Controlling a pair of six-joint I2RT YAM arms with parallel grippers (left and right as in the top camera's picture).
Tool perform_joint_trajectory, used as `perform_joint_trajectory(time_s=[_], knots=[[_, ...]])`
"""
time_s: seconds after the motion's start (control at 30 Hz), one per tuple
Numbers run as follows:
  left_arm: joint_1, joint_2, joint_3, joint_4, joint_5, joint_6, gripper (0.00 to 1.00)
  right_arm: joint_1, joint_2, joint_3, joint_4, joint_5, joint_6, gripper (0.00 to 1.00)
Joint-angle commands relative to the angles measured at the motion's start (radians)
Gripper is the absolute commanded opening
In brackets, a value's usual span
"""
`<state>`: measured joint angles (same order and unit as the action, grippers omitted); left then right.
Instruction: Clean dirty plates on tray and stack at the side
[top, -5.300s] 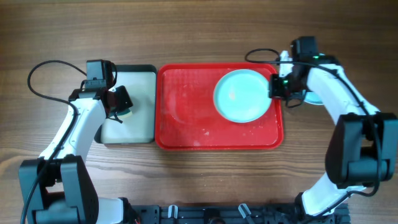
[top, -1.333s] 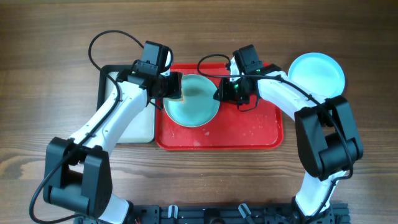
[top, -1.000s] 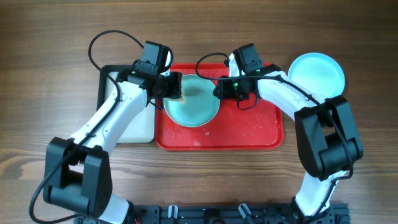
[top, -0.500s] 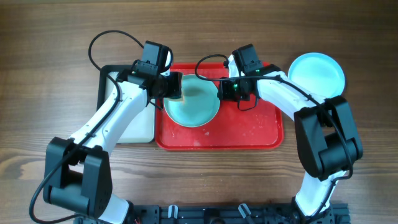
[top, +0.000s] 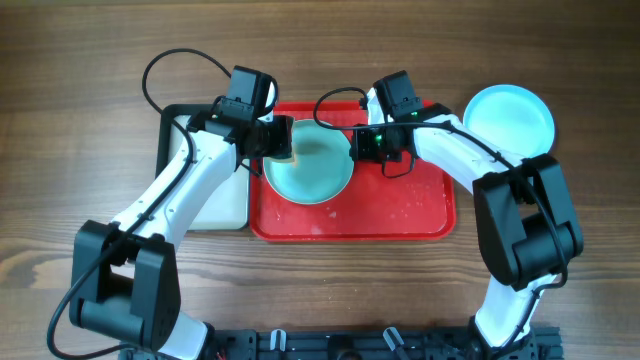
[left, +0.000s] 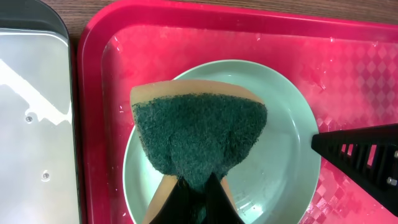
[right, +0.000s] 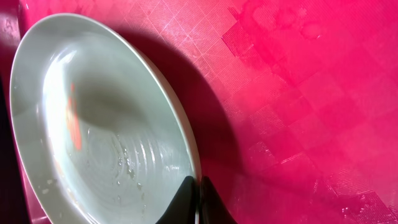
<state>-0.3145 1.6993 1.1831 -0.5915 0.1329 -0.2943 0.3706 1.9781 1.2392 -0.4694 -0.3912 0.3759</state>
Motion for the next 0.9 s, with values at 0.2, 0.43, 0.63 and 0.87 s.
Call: perform_joint_trajectory(time_s=[0.2, 0.43, 0.63, 0.87], knots=[[-0.004, 0.005, 0.012, 0.001, 0.004, -0.009, 0.04, 0.006, 0.018, -0.003, -0.002, 0.011, -0.004, 0.04], [-0.005, 0.006, 0.012, 0.000, -0.011, -0.010, 0.04, 0.006, 0.018, -0.003, -0.005, 0.011, 0.017, 0.04], [-0.020, 0.058, 0.012, 0.001, -0.010, -0.010, 0.04, 0.006, 0.018, -0.003, -0.014, 0.011, 0.021, 0.27], [-0.039, 0.088, 0.012, 0.031, -0.011, -0.010, 0.04, 0.015, 0.027, -0.004, -0.041, 0.037, 0.054, 0.17]])
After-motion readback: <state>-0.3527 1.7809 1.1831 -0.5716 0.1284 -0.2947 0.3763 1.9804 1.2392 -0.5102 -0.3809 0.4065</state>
